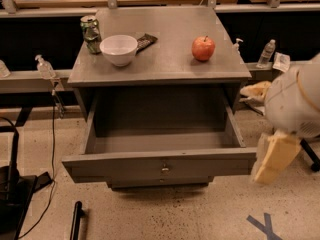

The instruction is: Close top drawer

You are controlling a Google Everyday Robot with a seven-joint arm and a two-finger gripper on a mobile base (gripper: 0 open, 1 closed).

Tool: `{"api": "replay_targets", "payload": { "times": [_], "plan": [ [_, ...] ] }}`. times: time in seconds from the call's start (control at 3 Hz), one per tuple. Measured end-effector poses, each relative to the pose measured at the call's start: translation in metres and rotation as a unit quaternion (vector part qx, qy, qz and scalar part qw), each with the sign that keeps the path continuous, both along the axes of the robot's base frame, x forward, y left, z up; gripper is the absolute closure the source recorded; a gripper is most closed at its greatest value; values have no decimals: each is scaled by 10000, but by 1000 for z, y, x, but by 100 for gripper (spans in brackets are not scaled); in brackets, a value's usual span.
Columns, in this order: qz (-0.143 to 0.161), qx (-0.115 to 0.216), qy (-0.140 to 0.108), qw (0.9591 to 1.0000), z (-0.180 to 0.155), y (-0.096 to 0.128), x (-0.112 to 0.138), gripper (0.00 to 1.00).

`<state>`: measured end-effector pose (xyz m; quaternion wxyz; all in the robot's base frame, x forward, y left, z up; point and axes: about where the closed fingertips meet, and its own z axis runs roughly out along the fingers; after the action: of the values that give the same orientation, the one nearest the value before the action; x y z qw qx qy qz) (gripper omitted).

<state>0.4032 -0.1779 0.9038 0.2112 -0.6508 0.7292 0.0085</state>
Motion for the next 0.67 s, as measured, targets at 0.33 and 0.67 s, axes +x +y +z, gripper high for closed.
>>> {"api": "replay_targets", "payload": {
  "times": [0.33,0.67],
  "plan": [
    [-137,23,-22,9999,-40,-10,-9,0],
    [-119,15,-20,9999,-37,-7,-7,0]
  ]
}}
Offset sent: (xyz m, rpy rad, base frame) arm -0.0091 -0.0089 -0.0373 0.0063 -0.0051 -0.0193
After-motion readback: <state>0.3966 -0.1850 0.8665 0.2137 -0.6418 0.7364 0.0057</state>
